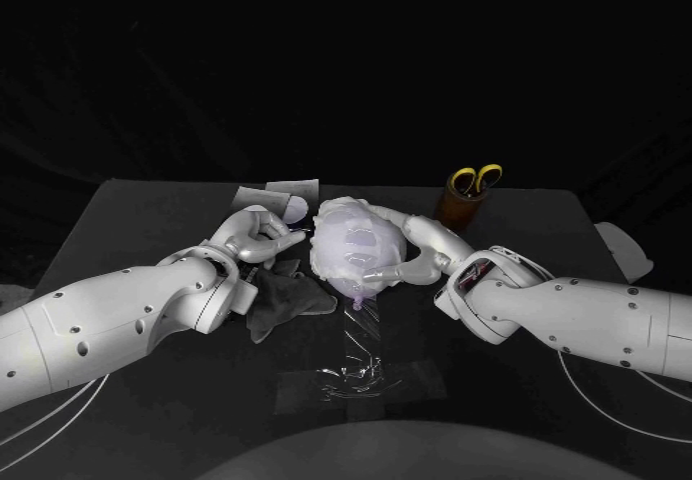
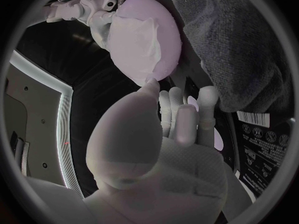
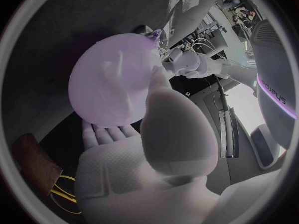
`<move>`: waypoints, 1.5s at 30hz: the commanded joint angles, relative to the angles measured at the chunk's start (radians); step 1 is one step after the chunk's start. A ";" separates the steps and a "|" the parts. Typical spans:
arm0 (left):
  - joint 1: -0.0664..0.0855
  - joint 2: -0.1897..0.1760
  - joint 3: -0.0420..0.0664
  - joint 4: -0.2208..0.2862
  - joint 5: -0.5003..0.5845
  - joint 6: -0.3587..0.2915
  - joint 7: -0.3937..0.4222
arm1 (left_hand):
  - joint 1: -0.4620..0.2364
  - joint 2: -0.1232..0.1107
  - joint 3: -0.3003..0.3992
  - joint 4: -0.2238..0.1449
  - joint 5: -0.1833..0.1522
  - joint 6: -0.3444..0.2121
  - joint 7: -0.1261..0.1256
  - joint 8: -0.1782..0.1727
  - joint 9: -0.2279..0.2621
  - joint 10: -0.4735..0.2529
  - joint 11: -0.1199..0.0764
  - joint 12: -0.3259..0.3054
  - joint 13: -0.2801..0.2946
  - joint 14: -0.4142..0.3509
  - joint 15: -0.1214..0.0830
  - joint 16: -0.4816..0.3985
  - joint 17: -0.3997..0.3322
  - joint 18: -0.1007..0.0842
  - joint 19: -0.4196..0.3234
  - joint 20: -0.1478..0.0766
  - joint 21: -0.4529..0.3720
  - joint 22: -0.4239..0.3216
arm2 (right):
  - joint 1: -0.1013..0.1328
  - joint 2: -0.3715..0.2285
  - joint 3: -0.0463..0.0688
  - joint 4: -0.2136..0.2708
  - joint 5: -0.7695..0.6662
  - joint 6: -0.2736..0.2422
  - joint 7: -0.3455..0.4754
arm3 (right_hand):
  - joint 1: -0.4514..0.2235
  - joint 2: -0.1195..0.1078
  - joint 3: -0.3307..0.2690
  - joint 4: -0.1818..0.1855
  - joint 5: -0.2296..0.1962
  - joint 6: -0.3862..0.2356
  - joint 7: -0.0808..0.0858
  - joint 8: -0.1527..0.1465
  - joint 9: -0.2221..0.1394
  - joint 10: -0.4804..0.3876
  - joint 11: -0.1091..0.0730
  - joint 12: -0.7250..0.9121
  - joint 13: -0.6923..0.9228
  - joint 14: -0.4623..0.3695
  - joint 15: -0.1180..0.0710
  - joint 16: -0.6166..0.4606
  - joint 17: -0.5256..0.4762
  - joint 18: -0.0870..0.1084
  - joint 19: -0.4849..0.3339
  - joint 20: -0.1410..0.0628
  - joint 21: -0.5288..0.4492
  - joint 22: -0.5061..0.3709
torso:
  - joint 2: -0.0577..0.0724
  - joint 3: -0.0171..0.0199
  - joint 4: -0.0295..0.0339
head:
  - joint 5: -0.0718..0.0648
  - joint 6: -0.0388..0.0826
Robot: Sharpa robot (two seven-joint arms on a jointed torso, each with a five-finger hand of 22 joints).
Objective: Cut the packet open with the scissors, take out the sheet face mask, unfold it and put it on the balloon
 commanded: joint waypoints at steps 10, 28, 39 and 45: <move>-0.017 -0.051 -0.001 0.064 -0.088 0.075 0.165 | 0.000 -0.042 -0.089 -0.003 -0.003 -0.029 0.027 0.017 0.012 -0.026 0.028 0.023 0.003 -0.058 0.031 -0.015 -0.079 0.019 -0.050 0.037 -0.063 -0.050 | -0.009 0.001 -0.007 -0.003 -0.002 0.054 -0.015 | 0.001 0.008 0.007 0.002 -0.004 0.007 0.154 0.005 0.002 0.009 0.001 0.003 0.002 -0.002 0.001 0.000 -0.002 -0.015 0.008 -0.001 0.005 -0.001 | -0.001 -0.0003 0.0015 | 0.002 -0.004; -0.077 -0.005 0.000 0.057 -0.175 -0.034 0.148 | 0.025 0.006 -0.241 0.001 -0.003 0.013 -0.030 0.181 0.113 0.188 -0.025 0.229 0.268 0.113 -0.016 0.054 0.219 -0.027 0.168 0.009 0.134 0.152 | -0.010 0.002 -0.007 -0.003 -0.001 0.055 -0.016 | 0.002 0.010 0.009 0.002 -0.004 0.011 0.154 0.006 0.003 0.010 0.001 0.003 0.002 0.000 0.001 0.000 -0.001 -0.015 0.008 -0.001 0.005 -0.001 | 0.001 0.0003 -0.0007 | 0.004 -0.006; -0.081 0.016 0.000 0.047 -0.183 -0.036 0.093 | 0.031 0.016 -0.270 0.000 -0.003 0.019 -0.044 0.200 0.135 0.233 -0.039 0.251 0.324 0.132 -0.029 0.057 0.254 -0.034 0.194 -0.001 0.159 0.179 | -0.010 0.003 -0.007 -0.003 -0.001 0.056 -0.016 | 0.002 0.010 0.009 0.002 -0.004 0.013 0.154 0.007 0.004 0.010 0.001 0.003 0.002 -0.001 0.001 0.000 -0.002 -0.014 0.009 -0.001 0.005 0.000 | 0.000 0.0013 -0.0004 | 0.002 -0.010; -0.084 0.028 0.000 0.031 -0.219 -0.019 0.050 | 0.059 0.017 -0.279 -0.003 -0.003 0.018 -0.049 0.208 0.146 0.244 -0.044 0.258 0.340 0.135 -0.034 0.058 0.259 -0.034 0.197 -0.005 0.162 0.182 | -0.010 0.003 -0.007 -0.003 -0.001 0.056 -0.016 | 0.002 0.010 0.009 0.002 -0.004 0.016 0.154 0.007 0.005 0.010 0.001 0.003 0.002 -0.001 0.001 0.000 -0.002 -0.014 0.009 -0.001 0.005 0.000 | 0.000 0.0006 -0.0011 | 0.001 -0.012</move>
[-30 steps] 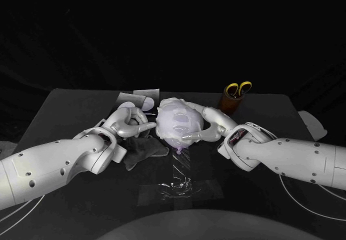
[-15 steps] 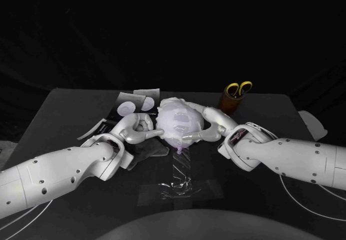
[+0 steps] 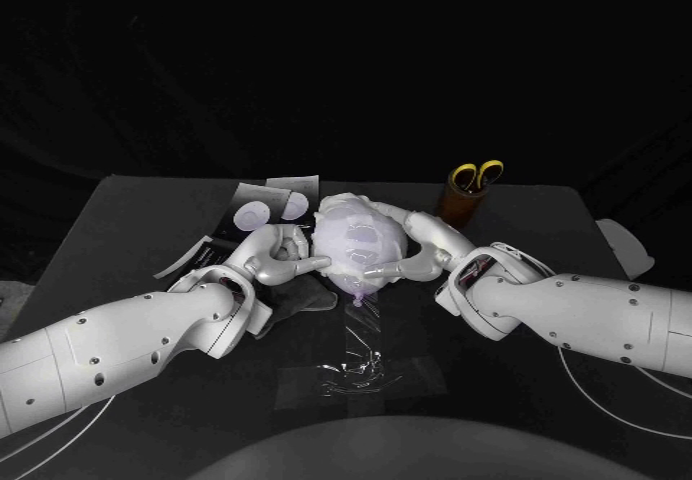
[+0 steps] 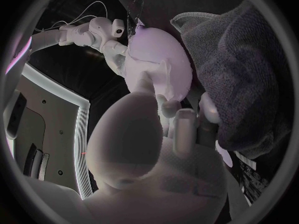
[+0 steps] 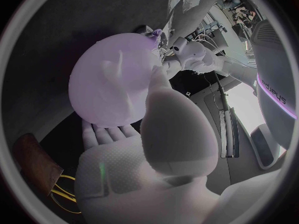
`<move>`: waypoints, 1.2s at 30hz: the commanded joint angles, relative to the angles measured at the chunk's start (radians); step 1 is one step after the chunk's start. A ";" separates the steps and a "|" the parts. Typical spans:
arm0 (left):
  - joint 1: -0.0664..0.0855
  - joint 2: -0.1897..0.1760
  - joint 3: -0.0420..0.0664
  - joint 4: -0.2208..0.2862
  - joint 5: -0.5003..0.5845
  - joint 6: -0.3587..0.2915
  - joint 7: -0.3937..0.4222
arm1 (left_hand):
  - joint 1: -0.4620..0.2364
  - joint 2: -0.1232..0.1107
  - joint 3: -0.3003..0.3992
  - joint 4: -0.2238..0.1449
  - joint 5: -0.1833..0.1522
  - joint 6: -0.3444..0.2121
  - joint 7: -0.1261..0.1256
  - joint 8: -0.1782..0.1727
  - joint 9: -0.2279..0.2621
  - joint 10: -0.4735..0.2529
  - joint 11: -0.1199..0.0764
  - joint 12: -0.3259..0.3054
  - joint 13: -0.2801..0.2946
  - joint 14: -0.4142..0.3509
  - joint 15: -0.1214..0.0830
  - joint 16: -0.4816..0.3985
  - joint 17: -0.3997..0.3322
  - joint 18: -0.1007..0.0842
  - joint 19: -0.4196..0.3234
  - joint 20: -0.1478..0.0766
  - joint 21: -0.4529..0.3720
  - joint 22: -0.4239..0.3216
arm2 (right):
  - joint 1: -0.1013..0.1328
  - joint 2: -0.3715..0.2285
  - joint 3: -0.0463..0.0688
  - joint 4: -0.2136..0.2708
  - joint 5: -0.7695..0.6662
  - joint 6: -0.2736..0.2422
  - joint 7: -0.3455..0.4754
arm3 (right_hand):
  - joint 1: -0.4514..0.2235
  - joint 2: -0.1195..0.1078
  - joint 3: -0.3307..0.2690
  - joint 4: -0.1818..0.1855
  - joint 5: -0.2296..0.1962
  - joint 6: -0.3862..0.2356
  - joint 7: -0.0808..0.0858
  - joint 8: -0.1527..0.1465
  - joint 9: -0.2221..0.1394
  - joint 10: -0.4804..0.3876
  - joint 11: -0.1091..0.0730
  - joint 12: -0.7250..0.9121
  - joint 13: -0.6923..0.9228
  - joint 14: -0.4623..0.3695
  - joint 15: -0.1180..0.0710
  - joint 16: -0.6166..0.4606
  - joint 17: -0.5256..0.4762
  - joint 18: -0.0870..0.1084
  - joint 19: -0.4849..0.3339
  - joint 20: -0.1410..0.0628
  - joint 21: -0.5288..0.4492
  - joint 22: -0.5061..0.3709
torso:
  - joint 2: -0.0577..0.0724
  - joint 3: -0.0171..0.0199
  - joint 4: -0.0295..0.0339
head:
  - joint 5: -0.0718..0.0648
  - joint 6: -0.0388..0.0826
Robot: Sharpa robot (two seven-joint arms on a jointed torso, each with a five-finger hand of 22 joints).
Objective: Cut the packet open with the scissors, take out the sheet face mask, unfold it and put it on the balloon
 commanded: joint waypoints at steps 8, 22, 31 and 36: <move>-0.011 0.015 0.000 -0.030 -0.116 0.032 -0.092 | 0.051 -0.002 -0.021 0.000 -0.003 0.000 -0.013 0.017 0.020 0.026 -0.005 0.015 0.032 0.017 -0.009 0.007 0.038 -0.011 0.013 -0.007 0.012 0.010 | -0.009 0.001 -0.007 0.001 -0.002 0.056 -0.017 | 0.002 0.011 0.006 -0.001 -0.004 0.010 0.154 0.003 0.001 0.009 -0.001 0.003 0.001 -0.001 0.001 0.000 -0.001 -0.014 0.009 -0.001 0.005 0.000 | 0.000 -0.0008 0.0006 | -0.004 -0.004; -0.023 0.015 0.000 -0.040 -0.262 0.070 -0.141 | 0.073 -0.006 -0.035 0.000 -0.003 -0.001 -0.015 0.027 0.033 0.045 -0.007 0.026 0.060 0.024 -0.011 0.008 0.054 -0.014 0.021 -0.010 0.021 0.021 | -0.009 0.002 -0.007 0.001 -0.002 0.055 -0.016 | 0.002 0.012 0.007 -0.001 -0.004 0.017 0.154 0.005 0.004 0.012 -0.001 0.004 0.001 0.001 0.001 0.001 0.000 -0.014 0.010 -0.001 0.005 0.000 | 0.000 -0.0013 0.0007 | 0.000 -0.007; -0.023 -0.016 0.001 0.000 -0.251 0.079 -0.136 | 0.089 -0.003 -0.042 0.000 -0.002 -0.006 -0.016 0.030 0.042 0.032 -0.008 0.025 0.047 0.014 -0.012 0.008 0.030 -0.009 0.002 -0.011 0.007 0.004 | -0.009 -0.001 -0.007 0.004 -0.002 0.051 -0.012 | 0.002 0.012 0.007 -0.001 -0.004 0.017 0.154 0.005 0.004 0.012 -0.001 0.004 0.001 0.001 0.001 0.001 0.000 -0.014 0.010 -0.001 0.005 0.000 | 0.001 -0.0010 0.0000 | -0.003 0.000; -0.020 -0.066 0.011 0.054 -0.196 0.092 -0.120 | 0.089 0.010 -0.068 0.003 -0.002 -0.054 0.002 0.013 0.057 -0.098 0.008 -0.016 -0.081 -0.054 0.003 -0.008 -0.102 0.013 -0.097 -0.004 -0.074 -0.082 | -0.009 -0.005 -0.007 0.005 0.014 0.034 0.011 | 0.006 0.019 0.012 -0.002 -0.004 0.028 0.154 0.008 0.008 0.023 -0.002 0.006 0.002 0.011 0.000 0.003 0.002 -0.013 0.016 -0.001 0.007 0.004 | -0.001 -0.0005 0.0005 | -0.005 0.003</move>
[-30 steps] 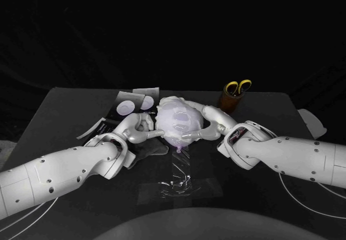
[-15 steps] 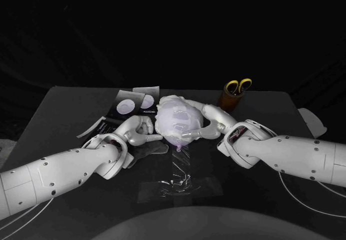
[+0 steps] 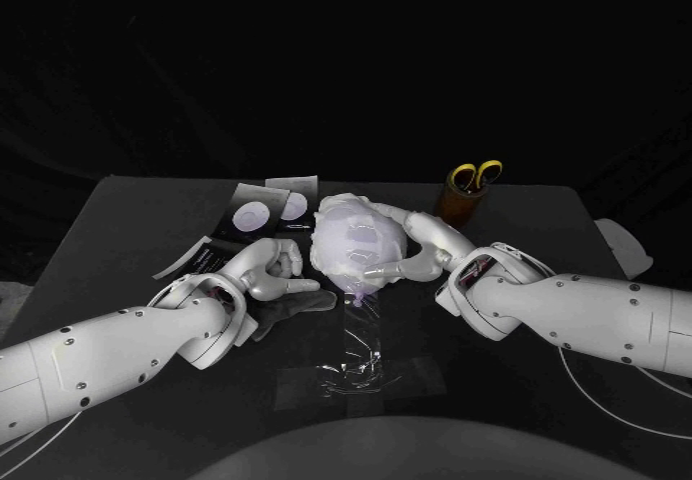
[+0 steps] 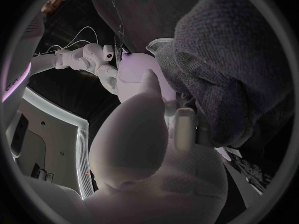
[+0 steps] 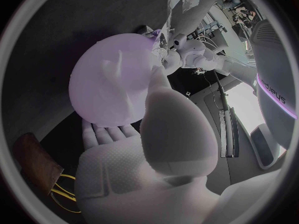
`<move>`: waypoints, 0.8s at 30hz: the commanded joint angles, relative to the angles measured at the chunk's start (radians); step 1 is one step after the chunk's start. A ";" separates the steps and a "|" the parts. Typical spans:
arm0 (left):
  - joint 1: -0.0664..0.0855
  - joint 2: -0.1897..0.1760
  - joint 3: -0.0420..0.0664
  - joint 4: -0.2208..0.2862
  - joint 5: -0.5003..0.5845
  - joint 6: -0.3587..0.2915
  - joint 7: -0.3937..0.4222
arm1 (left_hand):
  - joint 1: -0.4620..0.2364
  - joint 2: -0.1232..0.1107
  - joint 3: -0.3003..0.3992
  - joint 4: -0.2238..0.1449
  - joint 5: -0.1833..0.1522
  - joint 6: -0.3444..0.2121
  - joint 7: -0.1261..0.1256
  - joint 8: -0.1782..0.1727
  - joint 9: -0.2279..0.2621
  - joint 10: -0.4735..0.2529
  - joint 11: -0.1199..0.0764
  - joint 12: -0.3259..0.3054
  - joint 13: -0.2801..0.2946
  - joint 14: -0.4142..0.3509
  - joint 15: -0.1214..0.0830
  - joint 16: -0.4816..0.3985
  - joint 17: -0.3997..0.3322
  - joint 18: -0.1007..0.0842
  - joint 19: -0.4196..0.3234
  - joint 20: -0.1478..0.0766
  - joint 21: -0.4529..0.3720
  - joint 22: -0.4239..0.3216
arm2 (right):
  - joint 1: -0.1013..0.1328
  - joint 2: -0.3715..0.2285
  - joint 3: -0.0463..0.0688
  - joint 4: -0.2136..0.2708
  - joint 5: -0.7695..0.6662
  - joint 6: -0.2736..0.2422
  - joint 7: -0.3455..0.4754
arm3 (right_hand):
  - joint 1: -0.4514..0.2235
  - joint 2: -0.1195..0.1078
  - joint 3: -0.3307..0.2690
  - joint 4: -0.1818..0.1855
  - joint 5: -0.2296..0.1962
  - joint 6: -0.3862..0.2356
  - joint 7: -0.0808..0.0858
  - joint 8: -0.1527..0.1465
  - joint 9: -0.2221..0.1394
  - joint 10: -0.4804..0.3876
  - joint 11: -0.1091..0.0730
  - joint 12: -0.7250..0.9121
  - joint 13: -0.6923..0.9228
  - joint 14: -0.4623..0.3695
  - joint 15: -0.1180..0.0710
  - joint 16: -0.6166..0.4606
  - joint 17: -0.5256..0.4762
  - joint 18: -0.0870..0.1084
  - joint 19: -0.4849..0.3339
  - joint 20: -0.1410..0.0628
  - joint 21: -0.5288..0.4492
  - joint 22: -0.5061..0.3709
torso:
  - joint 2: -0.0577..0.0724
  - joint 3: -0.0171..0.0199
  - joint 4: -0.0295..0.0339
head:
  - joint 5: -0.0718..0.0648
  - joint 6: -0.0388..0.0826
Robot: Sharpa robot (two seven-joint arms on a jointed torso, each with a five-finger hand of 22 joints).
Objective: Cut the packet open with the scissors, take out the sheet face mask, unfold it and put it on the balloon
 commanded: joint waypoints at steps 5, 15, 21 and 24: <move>0.027 -0.064 0.014 0.064 0.111 0.052 0.004 | 0.028 0.034 -0.006 0.000 -0.002 -0.067 0.041 -0.048 0.004 -0.224 0.039 -0.083 -0.210 -0.198 0.036 -0.074 -0.340 0.054 -0.228 0.023 -0.207 -0.204 | -0.009 -0.004 -0.007 0.004 0.058 0.010 0.068 | 0.013 0.037 0.018 0.000 -0.004 0.026 0.154 0.012 0.009 0.035 -0.001 0.010 0.004 0.026 -0.003 0.006 0.005 -0.011 0.023 -0.001 0.011 0.009 | 0.000 0.0003 -0.0002 | -0.003 0.009; 0.073 -0.116 0.018 0.094 0.260 0.113 0.012 | 0.042 0.046 -0.005 -0.001 -0.002 -0.091 0.078 -0.118 -0.024 -0.274 0.073 -0.126 -0.244 -0.313 0.069 -0.131 -0.523 0.056 -0.241 0.053 -0.262 -0.240 | -0.009 -0.026 -0.007 0.029 0.204 -0.034 0.237 | 0.030 0.059 0.024 -0.002 -0.005 0.042 0.154 0.016 0.012 0.058 -0.002 0.011 0.005 0.024 -0.003 0.004 0.003 -0.013 0.007 0.000 0.006 -0.005 | 0.000 0.0014 -0.0029 | -0.008 0.022; 0.081 -0.121 0.018 0.103 0.347 0.153 0.040 | 0.043 0.047 -0.009 -0.001 -0.002 -0.111 0.102 -0.167 -0.050 -0.309 0.098 -0.158 -0.271 -0.454 0.092 -0.203 -0.718 0.055 -0.263 0.072 -0.312 -0.270 | -0.004 -0.043 -0.005 0.047 0.306 -0.034 0.293 | 0.009 0.001 -0.006 0.004 -0.004 0.001 0.153 0.002 -0.008 0.022 0.000 0.004 0.000 -0.012 0.002 -0.004 -0.010 -0.017 -0.017 0.000 -0.001 -0.021 | -0.001 0.0017 -0.0030 | -0.015 0.032; 0.085 -0.122 0.018 0.107 0.369 0.162 0.051 | 0.042 0.046 -0.010 -0.001 -0.002 -0.112 0.105 -0.171 -0.052 -0.312 0.101 -0.159 -0.274 -0.463 0.095 -0.206 -0.728 0.055 -0.264 0.075 -0.317 -0.273 | 0.000 -0.050 -0.004 0.050 0.354 -0.032 0.297 | -0.009 -0.051 -0.036 0.006 -0.002 -0.048 0.154 -0.014 -0.030 -0.036 0.004 -0.001 -0.004 -0.038 0.005 -0.007 -0.019 -0.019 -0.022 0.001 -0.002 -0.026 | -0.002 0.0021 -0.0016 | -0.018 0.040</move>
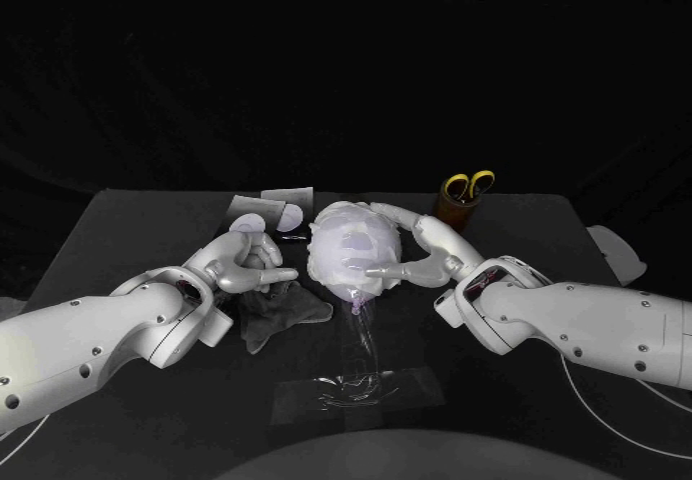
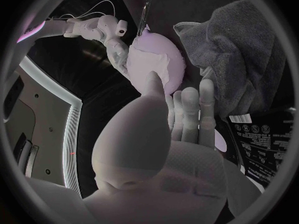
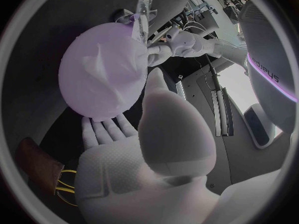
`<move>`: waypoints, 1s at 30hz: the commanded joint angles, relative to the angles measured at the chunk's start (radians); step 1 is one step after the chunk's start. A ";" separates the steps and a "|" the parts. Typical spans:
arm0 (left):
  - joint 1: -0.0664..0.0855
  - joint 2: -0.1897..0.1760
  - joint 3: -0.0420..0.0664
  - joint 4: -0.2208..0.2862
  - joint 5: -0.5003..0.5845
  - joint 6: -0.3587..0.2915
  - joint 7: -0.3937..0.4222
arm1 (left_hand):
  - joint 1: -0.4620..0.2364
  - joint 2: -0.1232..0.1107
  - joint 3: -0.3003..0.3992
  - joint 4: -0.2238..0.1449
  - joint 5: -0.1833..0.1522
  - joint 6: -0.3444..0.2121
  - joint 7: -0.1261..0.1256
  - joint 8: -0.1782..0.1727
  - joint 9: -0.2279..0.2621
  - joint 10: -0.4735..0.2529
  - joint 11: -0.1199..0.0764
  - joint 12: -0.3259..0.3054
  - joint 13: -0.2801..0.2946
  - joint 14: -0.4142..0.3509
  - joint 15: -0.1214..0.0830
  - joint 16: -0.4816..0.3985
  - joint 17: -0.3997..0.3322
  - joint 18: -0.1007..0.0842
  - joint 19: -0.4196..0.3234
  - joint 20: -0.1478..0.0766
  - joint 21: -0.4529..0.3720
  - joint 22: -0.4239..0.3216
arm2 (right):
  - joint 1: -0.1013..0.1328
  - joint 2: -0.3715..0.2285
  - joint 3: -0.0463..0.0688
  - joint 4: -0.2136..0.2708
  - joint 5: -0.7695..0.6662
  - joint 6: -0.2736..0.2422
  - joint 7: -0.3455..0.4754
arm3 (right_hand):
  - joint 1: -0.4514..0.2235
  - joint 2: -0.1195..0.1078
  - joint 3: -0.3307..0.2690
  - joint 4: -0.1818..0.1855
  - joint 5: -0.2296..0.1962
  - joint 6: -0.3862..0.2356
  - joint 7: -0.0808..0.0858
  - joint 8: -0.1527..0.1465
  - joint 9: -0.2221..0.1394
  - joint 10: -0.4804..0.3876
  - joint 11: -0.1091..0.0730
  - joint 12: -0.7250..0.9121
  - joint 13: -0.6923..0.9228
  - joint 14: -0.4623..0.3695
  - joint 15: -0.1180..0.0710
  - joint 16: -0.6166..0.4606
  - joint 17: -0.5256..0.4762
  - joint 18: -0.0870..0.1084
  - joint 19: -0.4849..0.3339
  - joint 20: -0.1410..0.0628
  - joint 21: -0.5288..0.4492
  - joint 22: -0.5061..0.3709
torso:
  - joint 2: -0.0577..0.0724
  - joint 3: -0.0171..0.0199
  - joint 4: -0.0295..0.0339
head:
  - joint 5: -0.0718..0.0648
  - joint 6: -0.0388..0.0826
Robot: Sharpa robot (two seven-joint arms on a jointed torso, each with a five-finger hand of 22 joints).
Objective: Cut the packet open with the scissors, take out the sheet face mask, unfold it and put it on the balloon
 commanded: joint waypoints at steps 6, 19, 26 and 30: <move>0.016 -0.001 0.001 0.009 0.126 0.059 0.059 | -0.002 0.001 -0.004 -0.002 -0.002 -0.004 0.011 -0.008 -0.003 -0.006 0.004 -0.005 -0.003 -0.011 0.001 -0.004 -0.006 0.009 -0.002 0.010 -0.009 -0.004 | 0.005 -0.013 0.001 0.008 0.157 0.019 0.066 | -0.024 -0.064 -0.045 0.003 0.001 -0.087 0.154 -0.026 -0.040 -0.070 0.005 -0.008 -0.006 -0.033 0.004 -0.006 -0.011 -0.021 -0.012 0.000 -0.006 -0.006 | -0.002 0.0000 0.0022 | -0.007 0.016; 0.029 0.005 0.001 0.002 0.204 0.040 0.132 | 0.008 0.012 -0.001 -0.002 -0.002 -0.047 0.050 -0.105 -0.070 -0.077 0.040 -0.071 -0.064 -0.042 0.033 0.002 -0.020 0.010 -0.002 0.036 -0.045 -0.028 | 0.020 -0.044 0.007 0.014 0.209 0.028 0.049 | -0.029 -0.063 -0.047 0.003 0.002 -0.103 0.153 -0.030 -0.046 -0.092 0.008 -0.009 -0.007 -0.047 0.006 -0.007 -0.016 -0.023 -0.015 0.000 -0.007 -0.009 | -0.001 -0.0032 0.0025 | -0.025 0.034; 0.038 0.014 0.001 0.000 0.243 0.017 0.230 | 0.050 0.036 0.023 -0.002 -0.001 -0.060 0.085 -0.293 -0.203 -0.127 0.082 -0.218 -0.176 -0.181 0.069 -0.101 -0.080 0.004 -0.081 0.067 -0.142 -0.081 | 0.040 -0.054 0.008 0.018 0.237 0.041 0.070 | 0.023 0.122 0.070 -0.012 -0.004 0.060 0.152 0.022 0.021 0.104 -0.010 0.037 0.018 0.143 -0.015 0.050 0.039 -0.005 0.074 -0.002 0.021 0.048 | -0.001 -0.0047 0.0027 | -0.036 0.040; 0.040 0.021 0.001 0.002 0.212 0.010 0.307 | 0.084 0.041 0.046 -0.005 -0.002 -0.020 0.106 -0.385 -0.274 -0.155 0.109 -0.350 -0.268 -0.370 0.119 -0.284 -0.173 -0.020 -0.210 0.107 -0.319 -0.185 | 0.050 -0.056 0.008 0.021 0.223 0.051 0.087 | 0.053 0.155 0.077 -0.023 -0.003 0.201 0.150 0.069 0.070 0.298 -0.022 0.081 0.035 0.285 -0.032 0.099 0.074 0.011 0.091 -0.002 0.026 0.052 | -0.001 -0.0038 0.0025 | -0.042 0.042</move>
